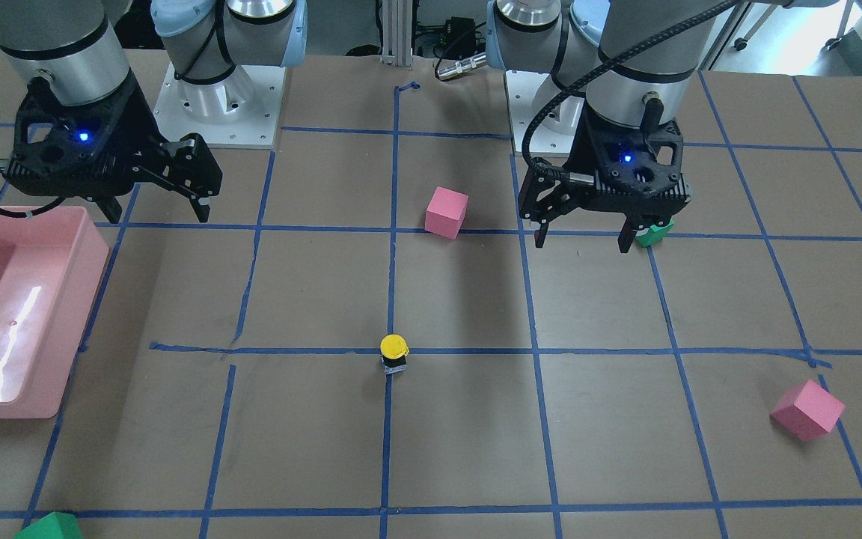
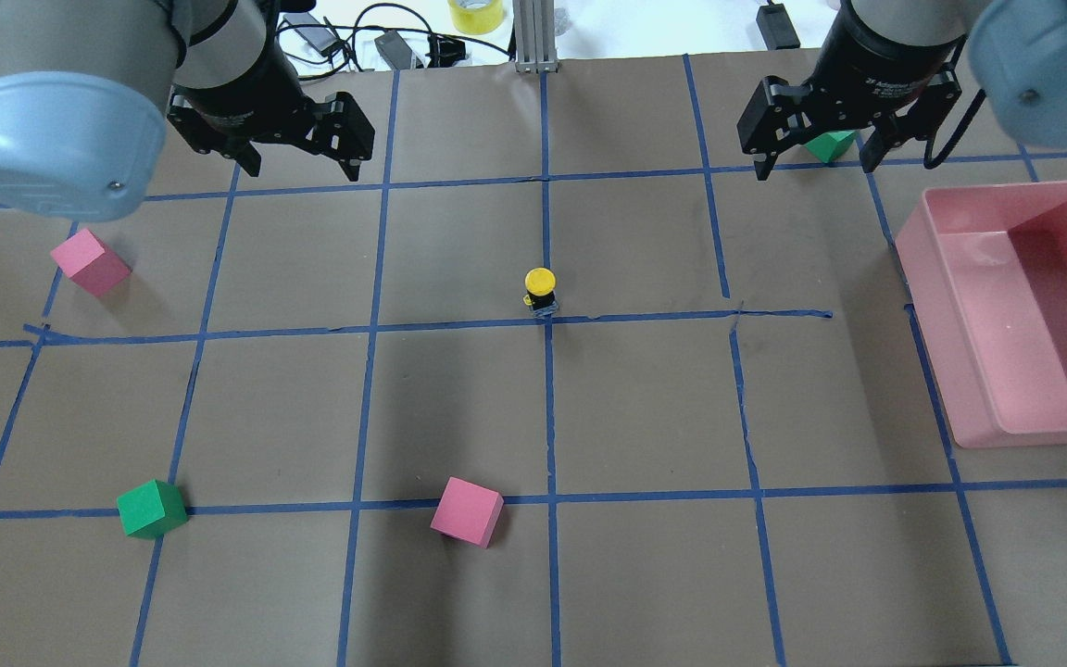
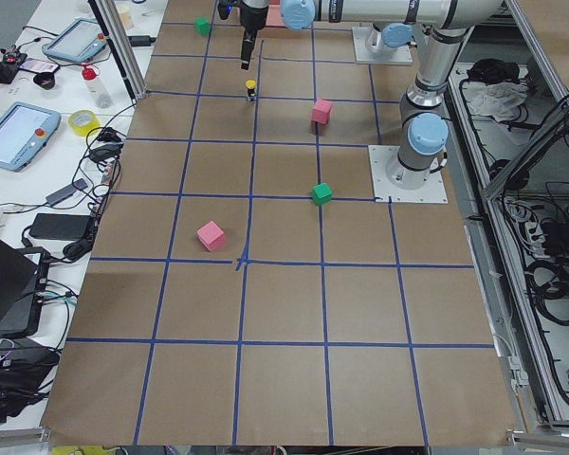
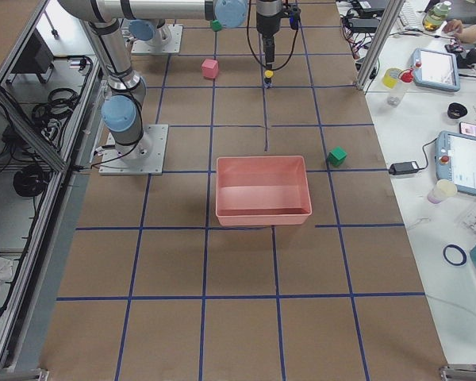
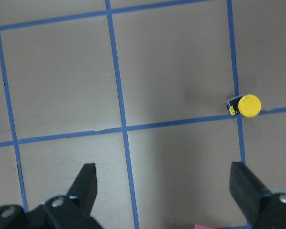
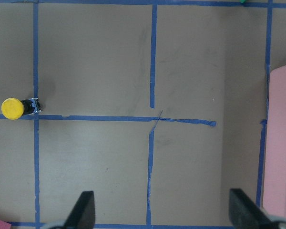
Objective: Align button upright
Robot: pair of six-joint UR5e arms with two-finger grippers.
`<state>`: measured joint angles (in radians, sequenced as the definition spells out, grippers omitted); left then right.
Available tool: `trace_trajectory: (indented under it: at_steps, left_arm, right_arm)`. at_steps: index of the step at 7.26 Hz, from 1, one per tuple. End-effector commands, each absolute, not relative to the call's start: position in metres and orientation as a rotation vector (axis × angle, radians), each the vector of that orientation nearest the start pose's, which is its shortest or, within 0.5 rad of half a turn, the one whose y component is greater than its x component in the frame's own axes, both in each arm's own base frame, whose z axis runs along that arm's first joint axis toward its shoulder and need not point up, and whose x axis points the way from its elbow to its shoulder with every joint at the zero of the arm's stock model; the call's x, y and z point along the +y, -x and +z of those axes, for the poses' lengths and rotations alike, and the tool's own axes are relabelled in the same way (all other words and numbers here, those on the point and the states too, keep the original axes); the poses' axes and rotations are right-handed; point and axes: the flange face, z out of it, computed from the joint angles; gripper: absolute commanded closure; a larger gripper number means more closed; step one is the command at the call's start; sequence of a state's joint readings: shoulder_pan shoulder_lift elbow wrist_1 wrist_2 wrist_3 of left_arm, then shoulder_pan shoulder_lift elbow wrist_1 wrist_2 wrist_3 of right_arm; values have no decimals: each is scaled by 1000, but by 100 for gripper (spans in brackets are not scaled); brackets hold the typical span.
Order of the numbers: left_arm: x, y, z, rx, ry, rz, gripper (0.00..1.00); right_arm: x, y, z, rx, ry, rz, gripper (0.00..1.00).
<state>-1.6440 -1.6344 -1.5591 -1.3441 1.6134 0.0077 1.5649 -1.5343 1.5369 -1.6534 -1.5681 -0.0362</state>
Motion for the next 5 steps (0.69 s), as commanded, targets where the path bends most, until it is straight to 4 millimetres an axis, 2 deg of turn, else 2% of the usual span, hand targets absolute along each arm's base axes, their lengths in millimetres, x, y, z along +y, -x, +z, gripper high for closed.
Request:
trace_trajectory:
  at_steps: [1,5]
  left_arm:
    - [-517,165,491,3097,-112,-240,0]
    - [-513,164,490,3099,-108,-195,0]
  right_arm:
    - [-511,-129,503,3138,46,-128,0]
    - [-509,-126,498,3145,38,-72,0]
